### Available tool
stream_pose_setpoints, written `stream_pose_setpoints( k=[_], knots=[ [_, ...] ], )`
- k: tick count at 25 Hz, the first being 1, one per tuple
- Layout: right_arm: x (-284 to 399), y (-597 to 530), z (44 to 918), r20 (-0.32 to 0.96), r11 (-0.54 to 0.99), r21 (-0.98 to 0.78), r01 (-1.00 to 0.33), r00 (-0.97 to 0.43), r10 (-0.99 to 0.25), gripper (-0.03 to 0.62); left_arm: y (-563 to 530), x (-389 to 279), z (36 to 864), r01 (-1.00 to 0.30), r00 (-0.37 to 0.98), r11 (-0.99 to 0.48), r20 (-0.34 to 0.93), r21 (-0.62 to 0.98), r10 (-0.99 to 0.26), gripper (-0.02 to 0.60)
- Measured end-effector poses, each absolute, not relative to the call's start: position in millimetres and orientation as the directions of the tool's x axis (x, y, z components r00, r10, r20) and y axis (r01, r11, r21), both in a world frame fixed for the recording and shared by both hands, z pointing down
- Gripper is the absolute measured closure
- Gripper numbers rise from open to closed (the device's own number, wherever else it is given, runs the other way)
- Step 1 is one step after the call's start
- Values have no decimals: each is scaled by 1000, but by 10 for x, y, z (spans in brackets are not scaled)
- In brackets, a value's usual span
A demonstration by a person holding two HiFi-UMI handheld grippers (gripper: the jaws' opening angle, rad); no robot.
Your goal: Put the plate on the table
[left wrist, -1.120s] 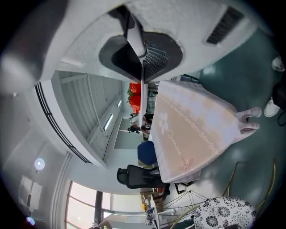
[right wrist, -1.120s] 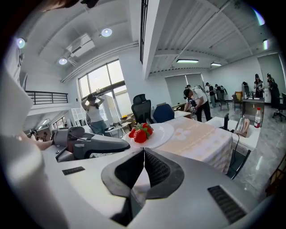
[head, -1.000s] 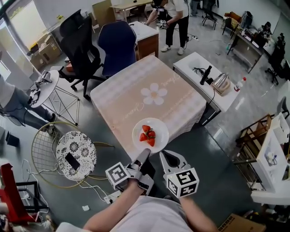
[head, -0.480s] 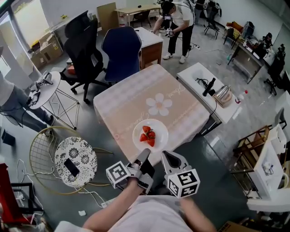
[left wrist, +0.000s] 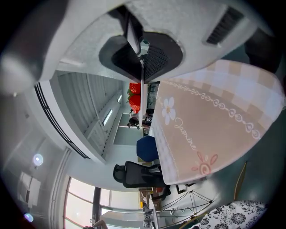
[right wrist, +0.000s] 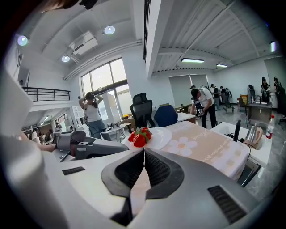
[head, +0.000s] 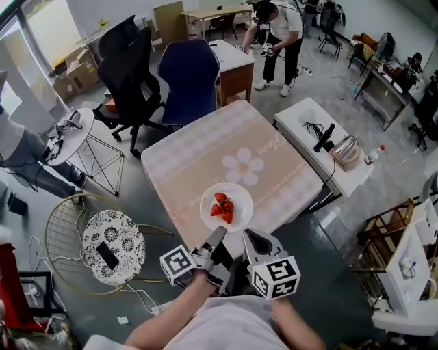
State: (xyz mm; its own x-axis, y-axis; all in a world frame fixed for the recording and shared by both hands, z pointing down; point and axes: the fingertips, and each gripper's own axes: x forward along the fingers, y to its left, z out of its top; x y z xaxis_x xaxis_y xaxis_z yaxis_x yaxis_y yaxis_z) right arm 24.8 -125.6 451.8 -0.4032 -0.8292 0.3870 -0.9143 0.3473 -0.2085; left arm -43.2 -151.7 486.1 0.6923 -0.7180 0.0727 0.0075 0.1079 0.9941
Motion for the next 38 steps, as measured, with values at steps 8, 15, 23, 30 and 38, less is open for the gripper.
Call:
stream_pose_setpoints(
  k=[8,15,23,30,38],
  knots=[
    [584,-1801,4724,432,387,-232,-893,-451,-781,589,-1938,-124,5149,-22,673,157,131,987,-728,563],
    [800,-2181,4967,473,413,-258,-874,-487,-734,589,-2366,69,5414,-41,664,160,147,986,-733,563],
    [927,-2516,5238,509,437,-303,-847,-532,-677,589,-2756,243,5732,-70,646,182,184,981,-741,562],
    [882,-2666,5427,531,485,-329,-810,-583,-614,589,-2913,262,6019,-103,619,224,239,969,-748,562],
    [932,-2784,5567,548,518,-356,-777,-623,-558,589,-3031,292,6212,-129,585,256,282,958,-760,561]
  ],
)
